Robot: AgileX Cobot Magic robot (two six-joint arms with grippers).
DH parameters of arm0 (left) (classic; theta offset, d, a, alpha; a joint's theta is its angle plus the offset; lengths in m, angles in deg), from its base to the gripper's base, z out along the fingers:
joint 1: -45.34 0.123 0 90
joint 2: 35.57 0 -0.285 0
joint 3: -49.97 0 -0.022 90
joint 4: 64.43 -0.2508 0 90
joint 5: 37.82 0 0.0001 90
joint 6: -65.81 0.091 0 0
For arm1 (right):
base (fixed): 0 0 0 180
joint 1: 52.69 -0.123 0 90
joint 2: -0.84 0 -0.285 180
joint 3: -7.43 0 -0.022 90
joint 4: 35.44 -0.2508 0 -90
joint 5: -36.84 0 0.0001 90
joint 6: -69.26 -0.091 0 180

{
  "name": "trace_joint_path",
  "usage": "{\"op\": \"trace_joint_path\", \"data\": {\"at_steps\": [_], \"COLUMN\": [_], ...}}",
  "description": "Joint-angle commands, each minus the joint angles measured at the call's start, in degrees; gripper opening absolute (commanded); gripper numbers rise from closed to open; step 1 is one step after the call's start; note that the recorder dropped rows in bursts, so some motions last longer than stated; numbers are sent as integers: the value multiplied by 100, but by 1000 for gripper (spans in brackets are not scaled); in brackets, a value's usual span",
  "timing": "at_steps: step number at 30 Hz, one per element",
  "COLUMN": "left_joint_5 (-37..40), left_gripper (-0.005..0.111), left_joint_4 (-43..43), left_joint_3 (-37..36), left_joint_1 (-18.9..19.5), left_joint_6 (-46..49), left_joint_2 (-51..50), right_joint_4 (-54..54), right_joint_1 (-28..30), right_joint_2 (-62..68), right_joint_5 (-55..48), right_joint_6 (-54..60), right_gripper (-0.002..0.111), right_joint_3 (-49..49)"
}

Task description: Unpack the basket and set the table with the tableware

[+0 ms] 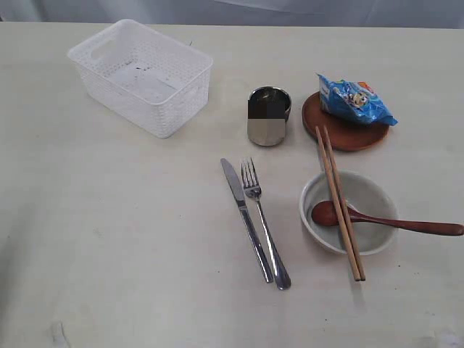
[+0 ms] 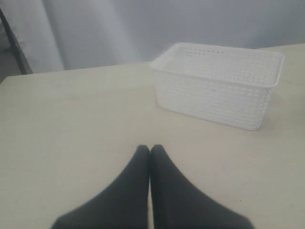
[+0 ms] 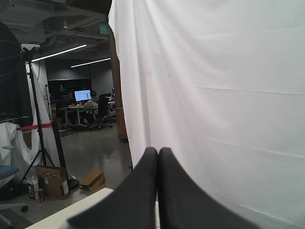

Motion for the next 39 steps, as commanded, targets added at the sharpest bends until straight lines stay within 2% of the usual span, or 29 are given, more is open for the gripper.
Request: {"op": "trace_joint_path", "data": {"at_steps": [1, 29, 35, 39], "left_joint_5": [-18, -16, -16, -16], "left_gripper": [0, 0, 0, 0], "left_joint_4": [-28, -28, -28, -28], "left_joint_3": [-14, -14, -14, -14], "left_joint_1": [-38, -38, -38, -38], "left_joint_6": [-1, -1, -1, -1], "left_joint_2": [29, 29, 29, 29], "right_joint_4": [25, 49, 46, 46], "right_joint_1": [38, 38, 583, 1268], "right_joint_2": [-10, -10, -10, -10], "right_joint_5": [48, 71, 71, 98], "right_joint_6": [-10, -8, -8, -8], "right_gripper": [0, 0, 0, 0], "right_joint_3": [-27, -27, -98, -233]}}
